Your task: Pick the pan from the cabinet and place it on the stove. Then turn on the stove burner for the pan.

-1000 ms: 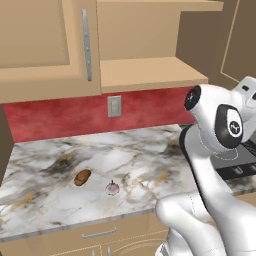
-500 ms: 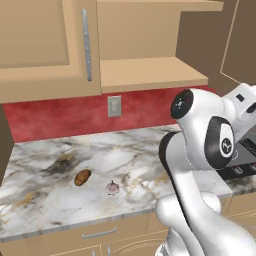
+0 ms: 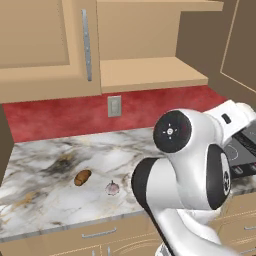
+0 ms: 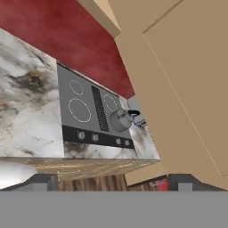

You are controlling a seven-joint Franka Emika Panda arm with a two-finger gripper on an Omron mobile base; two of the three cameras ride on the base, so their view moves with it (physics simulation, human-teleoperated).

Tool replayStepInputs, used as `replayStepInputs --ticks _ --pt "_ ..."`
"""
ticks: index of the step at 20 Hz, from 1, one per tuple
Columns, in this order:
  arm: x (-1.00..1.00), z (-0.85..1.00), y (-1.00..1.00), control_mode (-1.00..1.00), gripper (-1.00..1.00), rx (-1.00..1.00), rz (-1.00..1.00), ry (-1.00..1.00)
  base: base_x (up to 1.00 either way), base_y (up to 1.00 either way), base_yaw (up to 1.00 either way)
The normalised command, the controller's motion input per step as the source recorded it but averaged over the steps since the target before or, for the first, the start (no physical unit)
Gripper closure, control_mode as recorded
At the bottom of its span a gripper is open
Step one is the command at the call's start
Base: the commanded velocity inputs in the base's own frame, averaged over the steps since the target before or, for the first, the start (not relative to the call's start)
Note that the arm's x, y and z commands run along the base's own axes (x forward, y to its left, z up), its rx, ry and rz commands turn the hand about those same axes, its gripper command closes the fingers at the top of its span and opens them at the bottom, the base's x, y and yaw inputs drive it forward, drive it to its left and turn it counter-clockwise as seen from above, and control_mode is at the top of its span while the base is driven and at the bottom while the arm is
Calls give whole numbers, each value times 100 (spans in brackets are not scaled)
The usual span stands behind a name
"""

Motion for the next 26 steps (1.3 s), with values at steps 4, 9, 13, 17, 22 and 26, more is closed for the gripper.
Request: replayStepInputs --ticks 4,9,13,17,22,26 --pt "0 7 72 -100 -100 22 29 -31 0 0 0" --pt "2 12 66 -100 -100 24 31 -32 0 0 0" --pt "27 21 62 -100 -100 27 30 -29 0 0 0" --pt "46 23 64 -100 -100 24 29 -27 0 0 0" --pt "12 2 23 -100 -100 5 6 -6 0 0 0" --pt "26 6 18 -100 -100 0 0 -10 0 0 0"
